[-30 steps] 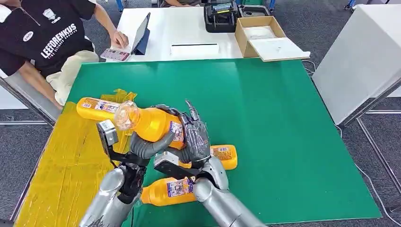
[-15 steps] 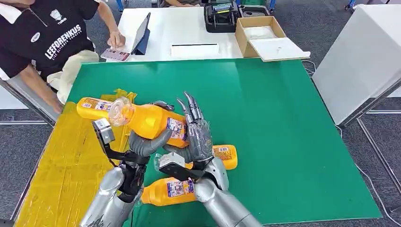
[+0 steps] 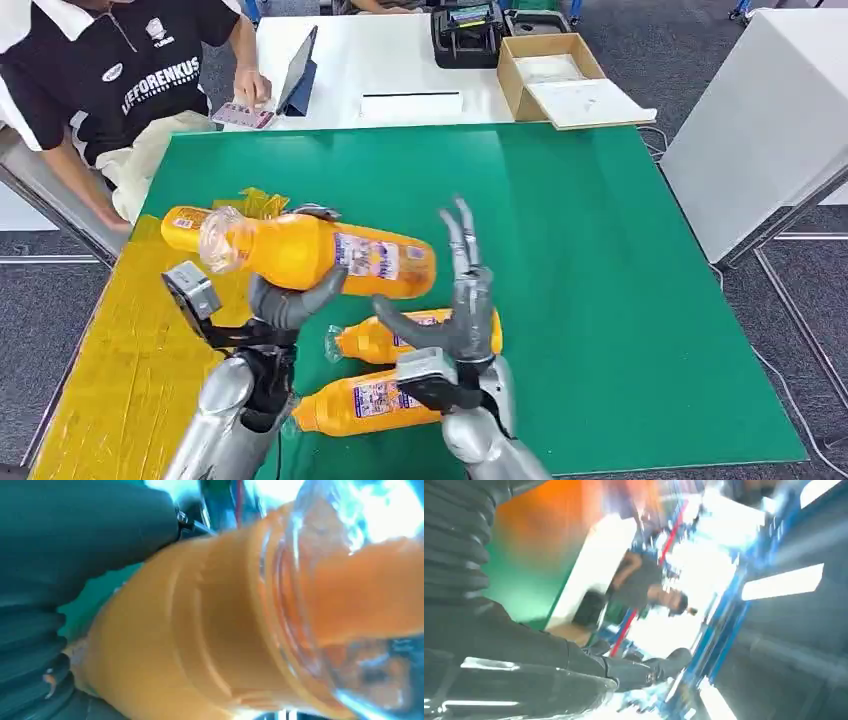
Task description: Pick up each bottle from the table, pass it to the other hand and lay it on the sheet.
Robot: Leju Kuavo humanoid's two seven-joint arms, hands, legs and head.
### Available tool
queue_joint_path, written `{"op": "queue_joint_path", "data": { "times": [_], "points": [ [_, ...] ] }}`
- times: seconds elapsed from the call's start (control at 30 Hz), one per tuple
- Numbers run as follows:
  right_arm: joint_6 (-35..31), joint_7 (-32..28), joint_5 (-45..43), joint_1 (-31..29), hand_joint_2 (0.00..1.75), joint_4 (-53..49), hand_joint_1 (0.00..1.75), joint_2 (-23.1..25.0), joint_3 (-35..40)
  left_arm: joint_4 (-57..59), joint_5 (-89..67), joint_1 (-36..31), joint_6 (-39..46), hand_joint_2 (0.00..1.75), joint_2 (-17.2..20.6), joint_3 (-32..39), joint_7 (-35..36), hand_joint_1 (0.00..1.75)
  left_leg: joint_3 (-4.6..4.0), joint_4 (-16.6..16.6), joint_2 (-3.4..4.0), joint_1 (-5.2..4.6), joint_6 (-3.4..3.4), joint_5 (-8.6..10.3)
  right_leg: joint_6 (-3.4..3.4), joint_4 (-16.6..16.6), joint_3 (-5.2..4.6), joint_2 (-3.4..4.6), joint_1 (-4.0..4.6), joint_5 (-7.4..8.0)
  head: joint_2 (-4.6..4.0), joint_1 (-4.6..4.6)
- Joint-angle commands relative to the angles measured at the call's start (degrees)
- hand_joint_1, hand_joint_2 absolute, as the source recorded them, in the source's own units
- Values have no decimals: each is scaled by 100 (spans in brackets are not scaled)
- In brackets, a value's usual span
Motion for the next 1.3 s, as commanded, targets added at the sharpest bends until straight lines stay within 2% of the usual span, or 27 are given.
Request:
{"op": "queue_joint_path", "data": {
  "times": [0.03, 0.17, 0.23, 0.37, 0.43, 0.47, 0.5, 0.67, 0.77, 0.8, 0.83, 0.87, 0.9, 0.93, 0.97, 1.0, 1.03, 1.07, 1.17, 1.2, 1.3],
  "points": [
    [72, 385, 374, 1272, 175, -2868, 0, -1313, -309, 278, -1541, -141, 1847, 175, 166, 692, -342, 175, 3, 1, -35, 1, -11, 0, -3, 2, 12, -45, 2, -13, 0, 2],
    [-83, 147, 44, 1646, 175, -2918, 0, -1585, -420, 324, -1976, -19, 2478, 175, 292, 884, -419, 175, 33, -3, -22, 0, -17, -10, -3, -5, 41, -35, 2, -19, 0, -2],
    [-106, 61, 67, 1834, 175, -2974, 0, -1537, -533, 118, -2846, 250, 3391, 175, 357, 1004, -563, 175, 31, -5, -21, 0, -15, -9, -4, -5, 37, -29, 1, -17, 0, 2],
    [-94, 203, 307, 1932, 175, -3156, 0, -1453, -773, 138, -4575, 445, 4433, 175, 411, 1096, -387, 175, 12, -6, 1, -1, -10, -6, -5, -3, 12, -1, 0, -8, 0, 0],
    [-140, 304, 452, 1995, 175, -3245, 0, -1429, -934, 198, -5828, 418, 4498, 175, 194, 1532, -289, 175, 38, -3, -6, -3, -19, -18, -6, 2, 40, -18, -1, -24, 0, -2],
    [-162, 313, 467, 2006, 175, -3267, 0, -1433, -974, 250, -6196, 385, 4498, 175, 148, 1625, -207, 175, 23, -5, -12, -2, -14, -9, -5, -1, 25, -20, -1, -17, 0, 0],
    [-166, 342, 498, 2018, 175, -3310, 0, -1443, -1046, 251, -7208, 292, 4498, 175, 6, 1944, 24, 175, 21, -3, -12, 0, -13, -8, -6, -1, 24, -20, 1, -16, 0, 0],
    [-166, 342, 498, 2018, 175, -3310, 0, -1443, -1046, 251, -7208, 292, 4498, 175, 6, 1944, 24, 175, 14, -3, -6, 1, -12, -5, -6, -1, 17, -12, 2, -11, 0, 0],
    [-186, 370, 527, 1940, 175, -3256, 0, -1468, -1082, -10, -8919, 208, 4498, 175, -100, 2259, 415, 175, 13, -2, -1, 2, -14, -5, -8, 0, 13, -10, 3, -10, 0, 0],
    [-172, 389, 472, 1879, 175, -3212, 0, -1505, -1082, 48, -9247, 175, 4498, 175, 30, 2068, 681, 175, 20, 0, -4, 2, -16, -8, -8, 2, 21, -16, 3, -14, 0, 0],
    [-139, 388, 386, 1773, 175, -3142, 0, -1550, -1073, 45, -9740, 183, 4498, 175, 642, 1582, 1369, 175, 30, 6, -5, 2, -22, -14, -9, 7, 32, -22, 4, -21, 0, 0],
    [-118, 389, 363, 1728, 175, -3111, 0, -1560, -1072, 144, -9740, 166, 4498, 175, 1017, 1357, 1644, 175, 20, -1, -10, 2, -15, -4, -8, 1, 22, -24, 3, -14, 0, 0],
    [-100, 390, 317, 1644, 175, -3051, 0, -1572, -1076, 484, -9740, -32, 4498, 175, 1651, 501, 2606, 175, 14, -4, -4, 2, -13, 1, -9, 0, 14, -15, 3, -9, 0, 2],
    [-61, 413, 276, 1586, 175, -3023, 0, -1586, -1071, 738, -9740, -257, 4498, 175, 2072, -126, 3235, 175, 28, -4, 3, 3, -21, -3, -13, 1, 26, -12, 4, -12, 0, 5],
    [-42, 429, 265, 1558, 175, -3009, 0, -1596, -1069, 935, -9740, -411, 4498, 175, 2244, -493, 3601, 175, 8, -6, -14, 4, -14, 7, -12, 1, 13, -24, 5, -7, 0, 2],
    [172, 371, 363, 1625, 175, -3015, 0, -1490, -1238, 1493, -9740, -797, 4498, 175, 2187, -795, 3816, 175, 19, -5, -19, 3, -21, 5, -13, 4, 24, -35, 4, -12, 0, 2],
    [123, 350, 309, 1628, 175, -3031, 0, -1556, -1175, 1471, -9740, -688, 4498, 175, 2288, -1024, 4076, 175, 15, -7, -16, 9, -17, 8, -15, -2, 16, -26, 9, -6, 0, 2],
    [41, 351, 307, 1685, 175, -3009, 0, -1609, -1140, 1709, -9740, -860, 4498, 175, 2310, -1276, 4288, 175, 23, -8, -38, 6, -21, 11, -16, 2, 26, -49, 7, -13, 0, -2],
    [-77, 341, 300, 1886, 175, -3077, 0, -1615, -1138, 2035, -9740, -981, 4498, 175, 2342, -1376, 4309, 175, 25, -12, -37, 5, -20, 17, -12, -5, 28, -45, 6, -11, 0, 0],
    [-110, 324, 316, 1961, 175, -3104, 0, -1617, -1127, 2151, -9740, -1066, 4498, 175, 2422, -1665, 4576, 175, 36, -10, -39, 4, -23, 11, -12, -4, 39, -49, 6, -14, 0, 0],
    [-46, 292, 371, 2088, 175, -3194, 0, -1552, -1159, 2623, -9740, -1250, 4498, 175, 2279, -1844, 4703, 175, 43, -11, -28, 8, -27, 5, -10, -4, 48, -42, 13, -18, 0, 0]
  ]
}}
